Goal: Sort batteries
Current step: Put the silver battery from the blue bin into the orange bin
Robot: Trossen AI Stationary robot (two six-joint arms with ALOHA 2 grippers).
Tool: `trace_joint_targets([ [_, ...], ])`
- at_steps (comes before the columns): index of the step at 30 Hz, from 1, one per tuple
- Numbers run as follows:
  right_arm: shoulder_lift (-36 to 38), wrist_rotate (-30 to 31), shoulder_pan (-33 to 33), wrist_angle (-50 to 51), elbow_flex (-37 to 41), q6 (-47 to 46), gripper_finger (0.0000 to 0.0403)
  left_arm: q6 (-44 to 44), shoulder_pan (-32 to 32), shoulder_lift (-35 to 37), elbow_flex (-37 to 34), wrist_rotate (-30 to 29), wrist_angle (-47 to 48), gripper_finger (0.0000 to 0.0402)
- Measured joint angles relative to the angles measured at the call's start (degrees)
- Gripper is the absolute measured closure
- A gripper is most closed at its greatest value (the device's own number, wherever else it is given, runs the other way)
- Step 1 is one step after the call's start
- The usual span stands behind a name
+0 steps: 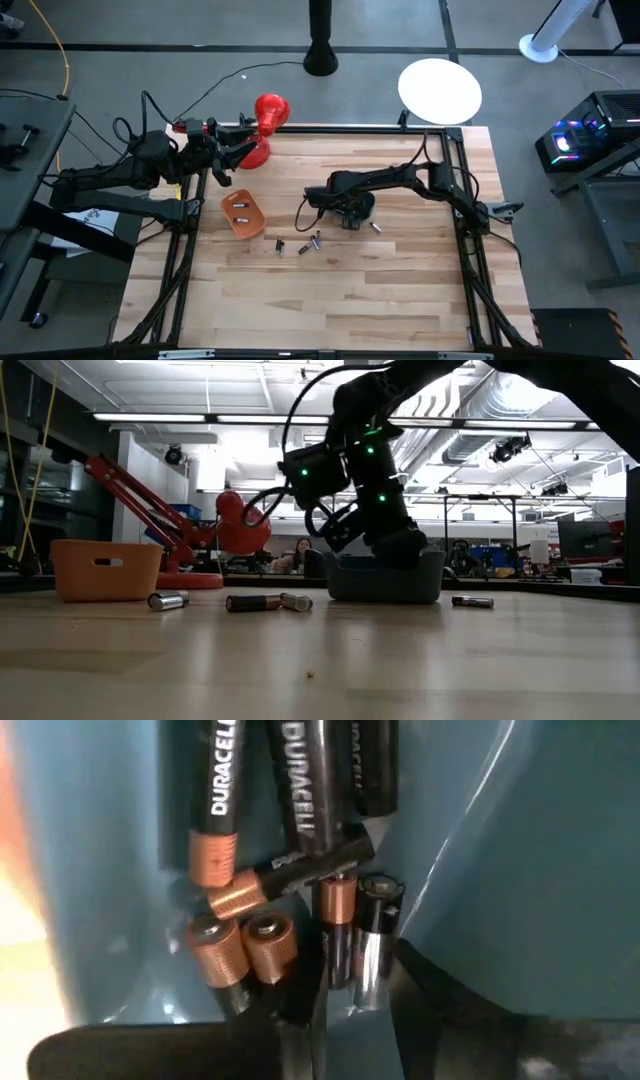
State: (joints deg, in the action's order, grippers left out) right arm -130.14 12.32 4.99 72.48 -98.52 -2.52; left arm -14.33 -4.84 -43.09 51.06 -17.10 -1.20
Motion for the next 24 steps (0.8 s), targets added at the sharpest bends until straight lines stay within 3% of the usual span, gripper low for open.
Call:
trace_joint_targets([
  [4,-0.4,-0.9,0.0,0.2,-4.8,0.4,0.0402,0.5,0.0,0.0,0.0,0.0,0.0,0.0208],
  [16,-0.3,-1.4,0.1,3.4,-15.3,1.3,0.0400,2.0,0.0,0.0,0.0,0.0,0.0,0.0208],
  [24,-0.2,-1.8,0.1,5.7,-17.7,1.5,0.0402,2.5,0.0,0.0,0.0,0.0,-0.1,0.0208],
])
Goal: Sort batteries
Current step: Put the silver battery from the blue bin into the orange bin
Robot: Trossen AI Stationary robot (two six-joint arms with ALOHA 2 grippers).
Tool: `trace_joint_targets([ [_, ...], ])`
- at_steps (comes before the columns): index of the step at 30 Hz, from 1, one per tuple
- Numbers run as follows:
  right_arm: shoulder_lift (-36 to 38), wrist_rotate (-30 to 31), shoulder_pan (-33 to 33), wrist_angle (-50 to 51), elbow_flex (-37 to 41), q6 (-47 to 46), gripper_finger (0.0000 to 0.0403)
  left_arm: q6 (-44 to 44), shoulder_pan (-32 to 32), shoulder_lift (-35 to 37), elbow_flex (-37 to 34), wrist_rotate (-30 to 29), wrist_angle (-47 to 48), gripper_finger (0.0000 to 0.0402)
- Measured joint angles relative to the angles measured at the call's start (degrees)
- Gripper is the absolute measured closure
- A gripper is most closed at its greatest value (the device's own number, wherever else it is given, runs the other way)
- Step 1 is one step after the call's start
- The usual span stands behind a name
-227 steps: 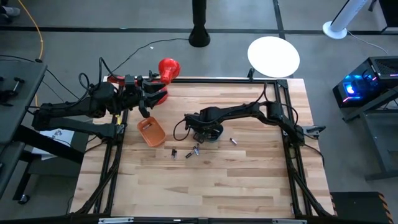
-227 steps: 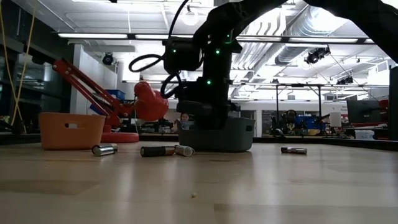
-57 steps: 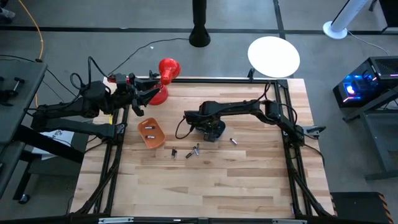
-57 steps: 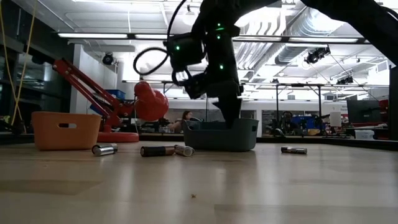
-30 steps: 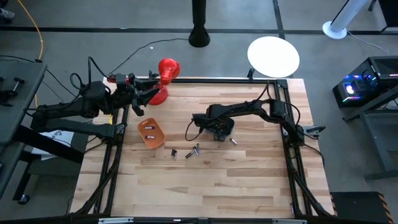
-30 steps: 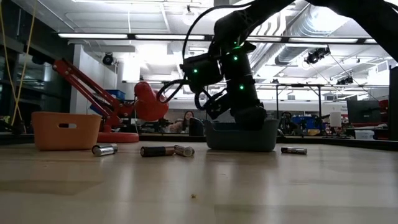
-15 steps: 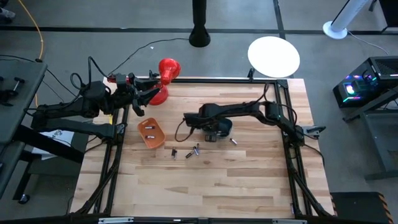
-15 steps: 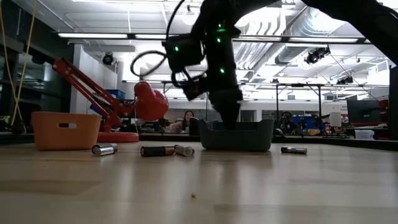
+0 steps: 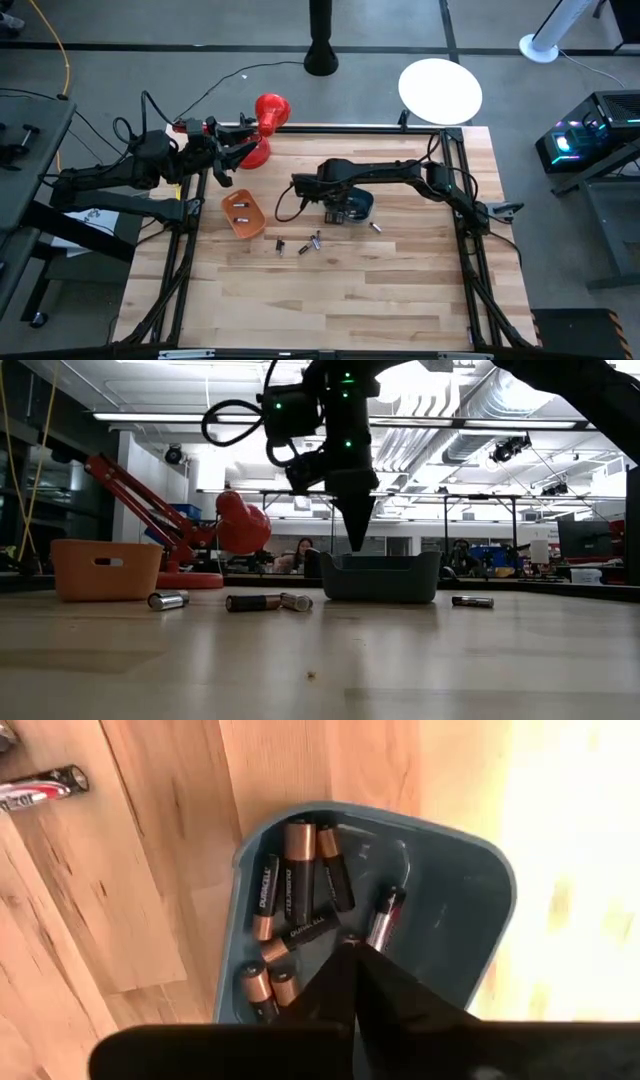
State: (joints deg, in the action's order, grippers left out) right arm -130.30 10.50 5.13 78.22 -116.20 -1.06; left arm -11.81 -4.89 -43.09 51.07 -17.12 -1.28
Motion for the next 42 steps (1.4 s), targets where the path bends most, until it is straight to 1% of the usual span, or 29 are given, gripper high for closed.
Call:
trace_joint_targets([
  [5,0.1,0.1,0.4,0.9,2.2,-0.4,0.0402,0.0,0.0,0.0,0.0,0.5,0.0,0.0208],
  [10,0.8,3.4,0.5,-1.7,4.1,-2.8,0.0402,0.0,0.0,0.0,0.0,0.6,0.0,0.0208],
  [14,4.2,2.2,0.9,-5.5,7.0,-2.7,0.0403,0.0,0.0,0.0,0.0,0.6,0.0,0.0208],
  [17,7.9,0.6,1.6,-8.0,11.2,-3.3,0.0403,0.0,0.0,0.0,0.0,0.7,0.0,0.0208],
  [22,15.7,-3.6,2.1,-13.8,21.9,-5.5,0.0403,0.0,0.0,0.0,0.0,0.7,0.0,0.0208],
  [25,20.1,-7.2,1.8,-20.8,28.7,-5.9,0.0403,0.0,0.0,0.0,0.0,0.6,0.0,0.0208],
  [27,22.2,-9.0,1.8,-25.9,31.9,-7.9,0.0403,0.1,0.0,0.0,0.0,0.5,0.1,0.0208],
  [30,23.3,-10.0,2.0,-30.4,33.3,-10.7,0.0402,0.1,0.0,0.0,0.0,0.5,0.1,0.0208],
  [33,22.9,-10.1,2.2,-31.2,33.3,-10.9,0.0400,0.1,0.0,0.0,0.0,0.5,0.1,0.0208],
  [35,22.4,-10.1,2.4,-32.1,33.3,-11.0,0.0391,0.1,0.0,0.0,0.0,0.5,0.1,0.0208],
  [37,21.7,-10.1,2.6,-31.5,33.3,-11.3,0.0372,0.3,0.0,0.0,0.0,0.5,0.2,0.0208],
  [39,21.2,-9.9,2.9,-31.1,33.3,-11.4,0.0346,1.0,0.0,0.0,0.0,0.5,0.2,0.0208],
  [42,20.5,-7.4,2.9,-30.6,33.3,-10.9,0.0298,1.5,0.0,0.0,0.0,0.5,0.2,0.0208],
])
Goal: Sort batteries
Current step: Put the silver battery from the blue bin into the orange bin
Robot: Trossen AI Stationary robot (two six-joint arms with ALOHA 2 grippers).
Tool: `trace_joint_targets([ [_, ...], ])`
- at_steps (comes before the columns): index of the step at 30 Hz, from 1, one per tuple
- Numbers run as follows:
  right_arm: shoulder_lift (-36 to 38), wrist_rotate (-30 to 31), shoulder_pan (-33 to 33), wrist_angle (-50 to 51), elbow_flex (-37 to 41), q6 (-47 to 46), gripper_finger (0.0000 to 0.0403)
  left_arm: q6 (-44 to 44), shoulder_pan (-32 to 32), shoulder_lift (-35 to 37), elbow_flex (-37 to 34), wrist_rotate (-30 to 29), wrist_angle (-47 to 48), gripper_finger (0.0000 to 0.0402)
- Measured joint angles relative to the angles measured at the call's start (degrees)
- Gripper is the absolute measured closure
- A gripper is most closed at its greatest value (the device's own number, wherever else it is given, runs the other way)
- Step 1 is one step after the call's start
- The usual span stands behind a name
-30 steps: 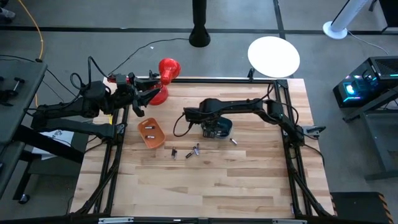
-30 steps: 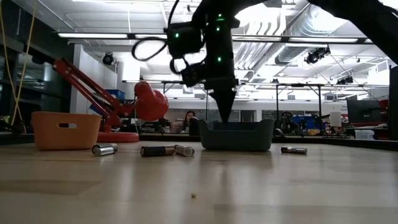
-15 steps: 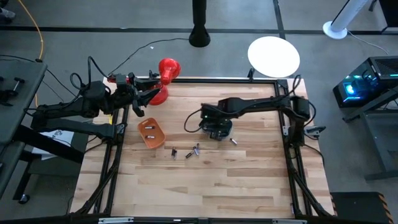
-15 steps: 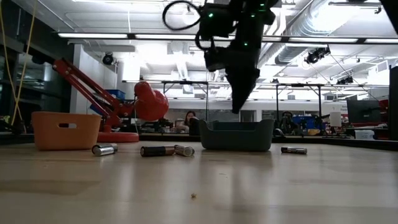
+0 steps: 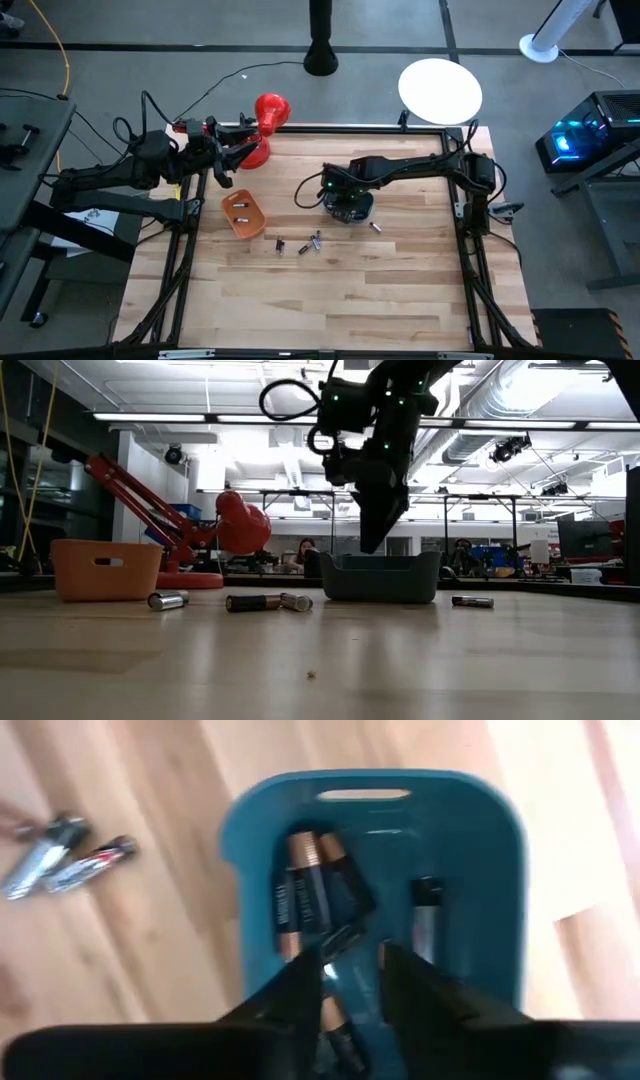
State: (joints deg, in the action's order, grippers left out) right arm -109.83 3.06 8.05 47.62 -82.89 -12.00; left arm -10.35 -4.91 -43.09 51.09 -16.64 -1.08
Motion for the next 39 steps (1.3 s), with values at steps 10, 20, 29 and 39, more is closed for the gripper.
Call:
trace_joint_targets([
  [10,-0.1,0.1,-0.2,0.4,0.0,-1.4,0.0232,0.1,0.0,0.0,0.0,0.0,0.0,0.0208],
  [20,-0.1,-2.3,-0.2,-0.5,0.0,-3.0,0.0235,0.2,0.0,-1.1,0.0,4.4,0.0,0.0208],
  [29,-0.1,-0.3,0.6,-1.6,-0.1,-7.2,0.0236,0.5,-0.2,-5.5,0.0,11.9,-0.2,0.0208],
  [39,-4.6,3.1,0.7,0.6,-0.1,-8.7,0.0236,-1.0,-0.4,-7.4,0.0,10.6,-1.9,0.0208],
])
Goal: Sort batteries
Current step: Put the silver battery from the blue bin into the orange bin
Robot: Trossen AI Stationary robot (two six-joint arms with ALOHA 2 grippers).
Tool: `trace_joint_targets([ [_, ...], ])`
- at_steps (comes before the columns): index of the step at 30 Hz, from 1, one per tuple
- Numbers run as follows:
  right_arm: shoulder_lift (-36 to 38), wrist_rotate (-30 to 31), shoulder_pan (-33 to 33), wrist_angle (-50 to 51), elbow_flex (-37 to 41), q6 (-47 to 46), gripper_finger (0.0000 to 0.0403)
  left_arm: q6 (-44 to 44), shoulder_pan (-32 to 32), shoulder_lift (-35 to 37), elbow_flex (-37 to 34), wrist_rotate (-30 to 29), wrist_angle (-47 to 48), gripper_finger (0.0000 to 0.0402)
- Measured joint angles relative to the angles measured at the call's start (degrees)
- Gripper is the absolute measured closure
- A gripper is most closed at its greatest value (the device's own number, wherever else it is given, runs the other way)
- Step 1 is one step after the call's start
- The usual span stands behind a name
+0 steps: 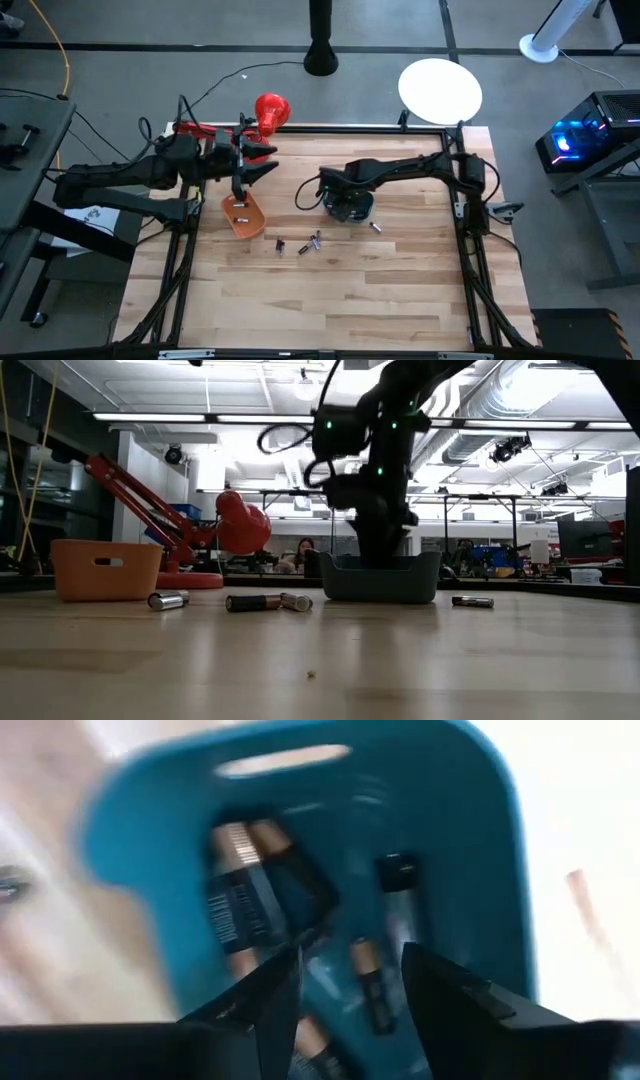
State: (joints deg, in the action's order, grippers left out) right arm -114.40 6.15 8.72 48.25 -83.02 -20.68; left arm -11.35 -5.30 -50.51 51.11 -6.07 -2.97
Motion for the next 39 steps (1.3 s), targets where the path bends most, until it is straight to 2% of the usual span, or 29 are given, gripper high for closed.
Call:
trace_joint_targets([
  [5,-2.1,5.0,0.0,0.3,0.0,0.2,0.0236,0.0,0.0,0.1,0.0,-3.3,-2.4,0.0208],
  [18,-2.6,13.4,0.3,0.1,-0.9,3.1,0.0236,-2.1,0.0,0.1,0.0,-3.5,-3.4,0.0208],
  [26,-8.0,11.0,2.9,-1.9,-1.3,-0.9,0.0239,-2.2,0.0,0.1,0.0,-3.5,-3.4,0.0208],
  [30,-9.4,5.2,3.5,-1.8,-1.4,-0.3,0.0275,-3.5,0.0,0.1,0.0,-3.5,-3.3,0.0208],
  [36,-9.5,4.4,2.9,-1.8,-1.4,1.5,0.0376,-3.5,0.0,0.1,0.0,-3.5,-2.8,0.0208],
  [39,-9.5,4.6,2.8,-1.7,-1.4,1.5,0.0381,-3.5,0.0,0.1,0.0,-3.5,-2.4,0.0208],
])
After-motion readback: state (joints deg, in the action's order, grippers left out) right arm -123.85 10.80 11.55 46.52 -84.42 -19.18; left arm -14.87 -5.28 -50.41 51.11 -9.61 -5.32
